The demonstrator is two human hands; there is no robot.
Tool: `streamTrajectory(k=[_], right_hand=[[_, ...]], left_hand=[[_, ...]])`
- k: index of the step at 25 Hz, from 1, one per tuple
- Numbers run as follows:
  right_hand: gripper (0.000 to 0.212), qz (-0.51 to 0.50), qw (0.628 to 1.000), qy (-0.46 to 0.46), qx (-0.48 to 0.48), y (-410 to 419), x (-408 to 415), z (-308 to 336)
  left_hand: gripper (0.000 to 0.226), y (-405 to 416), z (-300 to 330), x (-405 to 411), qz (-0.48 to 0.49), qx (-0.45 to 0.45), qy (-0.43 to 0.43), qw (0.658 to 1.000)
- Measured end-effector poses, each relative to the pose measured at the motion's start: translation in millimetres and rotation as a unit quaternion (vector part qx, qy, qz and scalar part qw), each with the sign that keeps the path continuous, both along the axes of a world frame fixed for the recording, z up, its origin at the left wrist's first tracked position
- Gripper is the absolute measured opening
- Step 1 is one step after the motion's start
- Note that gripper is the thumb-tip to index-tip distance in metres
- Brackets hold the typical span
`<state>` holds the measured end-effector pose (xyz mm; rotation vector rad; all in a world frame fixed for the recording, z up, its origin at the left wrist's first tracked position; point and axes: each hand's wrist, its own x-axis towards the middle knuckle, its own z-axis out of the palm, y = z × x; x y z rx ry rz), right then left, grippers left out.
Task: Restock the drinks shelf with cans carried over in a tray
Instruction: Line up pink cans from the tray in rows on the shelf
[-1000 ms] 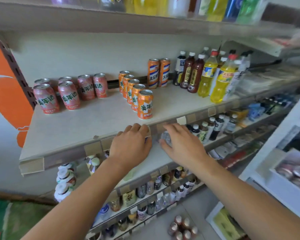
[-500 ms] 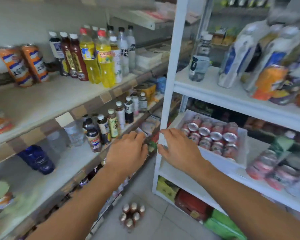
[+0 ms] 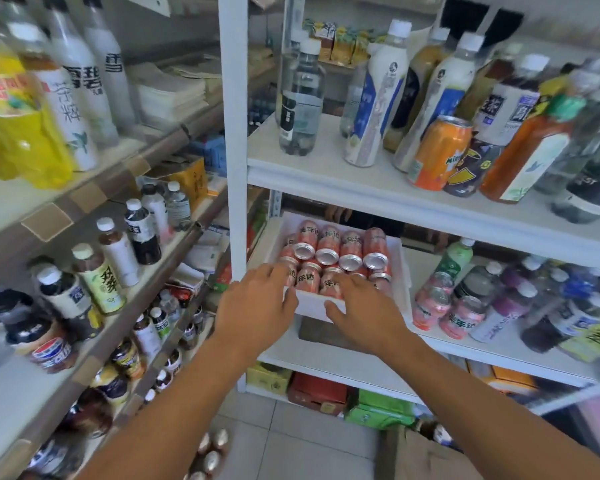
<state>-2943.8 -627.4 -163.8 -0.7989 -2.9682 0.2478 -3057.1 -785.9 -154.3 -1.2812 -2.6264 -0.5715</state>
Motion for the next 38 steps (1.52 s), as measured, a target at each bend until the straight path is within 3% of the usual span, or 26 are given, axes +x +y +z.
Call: streamTrajectory(k=[5, 10, 18, 22, 31, 34, 37, 38], right_hand=[[0.047, -0.068, 0.996, 0.017, -0.053, 43, -10, -20], [0.049, -0.174, 0.981, 0.033, -0.082, 107, -32, -48], [0.071, -0.275, 0.949, 0.1, -0.119, 208, -85, -108], [0.077, -0.288, 0.943, 0.098, -0.132, 226, -106, -128], [0.065, -0.304, 0.876, 0.236, -0.29, 189, -74, -93], [0.061, -0.284, 0.825, 0.313, -0.375, 149, -58, -80], [0.038, -0.257, 0.687, 0.385, -0.561, 110, -48, -72], [0.039, -0.24, 0.654, 0.382, -0.607, 97, -45, -68]], left_hand=[[0.03, 44, -14, -26, -0.044, 0.05, -0.036, 0.997], [0.031, 91, -48, -41, -0.063, 0.046, -0.033, 0.996], [0.034, 175, -101, -61, -0.058, 0.038, -0.028, 0.997], [0.034, 192, -114, -69, -0.057, 0.039, -0.028, 0.997], [0.033, 182, -87, -65, -0.05, 0.034, -0.049, 0.997], [0.033, 161, -73, -65, -0.049, 0.025, -0.069, 0.996], [0.034, 131, -59, -62, -0.051, 0.006, -0.065, 0.997], [0.034, 120, -54, -61, -0.051, 0.006, -0.062, 0.997]])
